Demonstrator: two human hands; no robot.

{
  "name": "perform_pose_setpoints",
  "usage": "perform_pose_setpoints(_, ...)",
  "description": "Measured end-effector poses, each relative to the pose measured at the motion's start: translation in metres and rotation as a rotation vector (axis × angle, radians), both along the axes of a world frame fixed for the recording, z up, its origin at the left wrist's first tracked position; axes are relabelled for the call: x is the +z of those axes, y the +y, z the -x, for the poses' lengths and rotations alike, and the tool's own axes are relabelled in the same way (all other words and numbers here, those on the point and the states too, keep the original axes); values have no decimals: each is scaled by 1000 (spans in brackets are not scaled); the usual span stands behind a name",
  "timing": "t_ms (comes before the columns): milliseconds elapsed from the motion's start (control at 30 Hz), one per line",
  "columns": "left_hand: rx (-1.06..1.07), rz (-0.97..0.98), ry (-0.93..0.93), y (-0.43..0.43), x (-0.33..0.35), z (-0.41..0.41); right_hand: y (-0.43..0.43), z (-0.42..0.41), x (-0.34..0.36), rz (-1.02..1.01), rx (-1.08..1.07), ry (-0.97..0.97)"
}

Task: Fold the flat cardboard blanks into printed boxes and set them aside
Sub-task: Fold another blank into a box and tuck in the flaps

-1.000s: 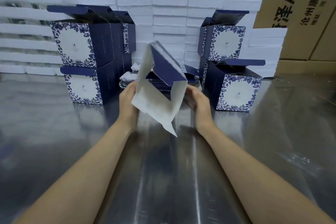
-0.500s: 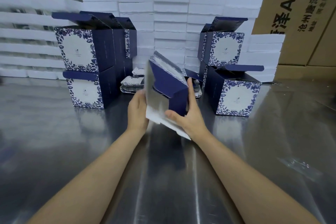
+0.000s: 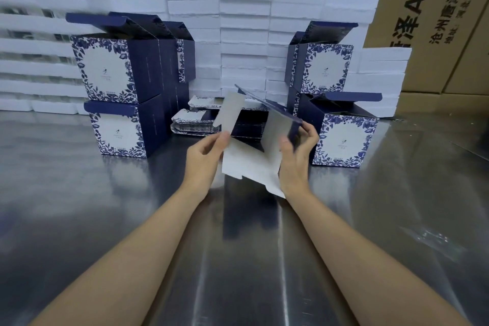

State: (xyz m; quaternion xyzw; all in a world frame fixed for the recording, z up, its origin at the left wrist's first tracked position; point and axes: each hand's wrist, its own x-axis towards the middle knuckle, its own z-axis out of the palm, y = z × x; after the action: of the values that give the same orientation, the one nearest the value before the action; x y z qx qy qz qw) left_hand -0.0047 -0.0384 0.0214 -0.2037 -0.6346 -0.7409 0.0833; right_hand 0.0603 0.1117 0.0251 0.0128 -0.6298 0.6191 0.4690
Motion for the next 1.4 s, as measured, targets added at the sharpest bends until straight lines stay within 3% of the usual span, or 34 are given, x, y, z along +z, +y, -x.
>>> perform_pose_setpoints(167, 83, -127, -38, -6, -1, 6, 12, 6, -5, 31, -141, -25)
perform_pose_setpoints(300, 186, -55, 63, -9, 1, 7, 10, 5, -3, -22, -197, -14)
perform_pose_setpoints(533, 320, -28, 145, -12, 1, 7, 8, 2, -9, -193, 125, -174)
perform_pose_setpoints(733, 375, -13, 137, -11, 0, 9, 4, -1, -9, -533, 122, -276)
perform_pose_setpoints(900, 419, 185, 200, -9, -4, 7, 7, 4, -9, -383, -24, -194)
perform_pose_setpoints(1067, 210, 195, 197, 1, -5, -1, 13, 9, -10, -263, -168, -183)
perform_pose_setpoints(1200, 129, 235, 204, 1, -8, 3, 16, 10, -11, -297, -210, -189)
perform_pose_setpoints(1400, 186, 277, 263, -1, -12, 9, 6, 3, -4, -430, -232, -111)
